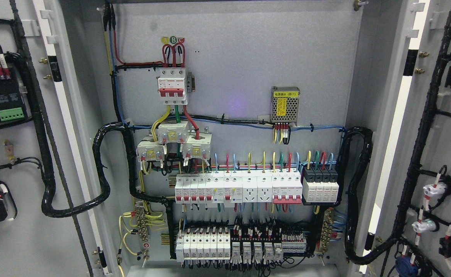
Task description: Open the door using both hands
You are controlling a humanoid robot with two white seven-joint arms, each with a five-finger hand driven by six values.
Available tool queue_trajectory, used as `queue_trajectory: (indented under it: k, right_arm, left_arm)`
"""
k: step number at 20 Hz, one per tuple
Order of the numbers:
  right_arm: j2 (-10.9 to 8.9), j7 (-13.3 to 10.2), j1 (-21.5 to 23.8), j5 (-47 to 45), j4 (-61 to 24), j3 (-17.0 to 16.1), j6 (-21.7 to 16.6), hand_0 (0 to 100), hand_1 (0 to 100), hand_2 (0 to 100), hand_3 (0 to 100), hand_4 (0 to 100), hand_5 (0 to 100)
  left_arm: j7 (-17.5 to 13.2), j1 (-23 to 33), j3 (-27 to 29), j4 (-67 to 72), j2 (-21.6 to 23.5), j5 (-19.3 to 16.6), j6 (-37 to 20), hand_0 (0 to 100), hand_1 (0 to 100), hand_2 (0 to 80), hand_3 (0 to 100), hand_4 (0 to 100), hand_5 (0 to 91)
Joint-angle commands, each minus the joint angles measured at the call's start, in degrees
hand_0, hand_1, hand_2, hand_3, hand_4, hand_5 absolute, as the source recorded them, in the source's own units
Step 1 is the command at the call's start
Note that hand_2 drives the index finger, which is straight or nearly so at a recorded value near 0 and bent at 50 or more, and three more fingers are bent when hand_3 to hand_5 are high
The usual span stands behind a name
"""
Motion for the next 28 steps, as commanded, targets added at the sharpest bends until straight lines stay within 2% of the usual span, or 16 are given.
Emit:
queue_trajectory:
  k: [1,3,7,12,14,16,19,23,27,28]
  right_arm:
    - [5.59,0.0,0.9,1.9,20.4,5.1,-21.1,11,0,0,0,0,0]
    - [8.04,0.0,-1.2,2.0,26.2,4.9,-20.8,11,0,0,0,0,0]
    - [14.46,0.0,-7.8,2.1,41.1,4.5,-18.4,11,0,0,0,0,0]
    - [21.67,0.0,-14.4,2.1,55.5,4.2,-17.2,11,0,0,0,0,0]
    - [24.39,-0.1,-16.8,2.1,60.6,4.0,-14.9,11,0,0,0,0,0]
    - [26.42,-0.1,-18.7,2.0,64.0,2.9,-10.8,11,0,0,0,0,0]
    - [27.74,-0.2,-19.5,2.1,64.5,-0.2,-1.8,11,0,0,0,0,0]
    - [28.89,-0.4,-20.8,2.2,64.7,-3.8,11.2,11,0,0,0,0,0]
    - [28.89,-0.9,-23.3,2.2,66.1,-3.8,16.8,11,0,0,0,0,0]
    - [28.97,-1.7,-24.3,2.2,67.4,-3.9,17.7,11,0,0,0,0,0]
  left_arm:
    - [-0.2,-5.2,-0.7,26.2,-2.4,-0.1,8.8,0,0,0.0,0,3,0.0]
    - [-0.2,-7.9,-0.6,31.1,-3.3,-0.2,11.9,0,0,0.0,0,3,0.0]
    - [-0.2,-12.1,-0.7,40.8,-5.3,-2.2,12.7,0,0,0.0,0,3,0.0]
    - [0.0,-17.2,0.0,52.4,-8.3,-4.5,13.2,0,0,0.0,0,3,0.0]
    - [0.3,-19.0,0.0,55.4,-9.5,-4.5,13.5,0,0,0.0,0,3,0.0]
    - [0.4,-19.8,-0.1,59.5,-10.4,-4.7,13.8,0,0,0.0,0,3,0.0]
    - [0.4,-21.7,0.3,63.2,-11.2,-6.0,14.2,0,0,0.0,0,3,0.0]
    - [0.4,-25.2,2.5,66.1,-11.3,-5.8,20.8,0,0,0.0,0,3,0.0]
    - [0.4,-29.5,3.9,70.4,-11.6,-5.7,22.6,0,0,0.0,0,3,0.0]
    - [0.3,-30.3,4.7,70.9,-11.6,-5.7,24.1,0,0,0.0,0,3,0.0]
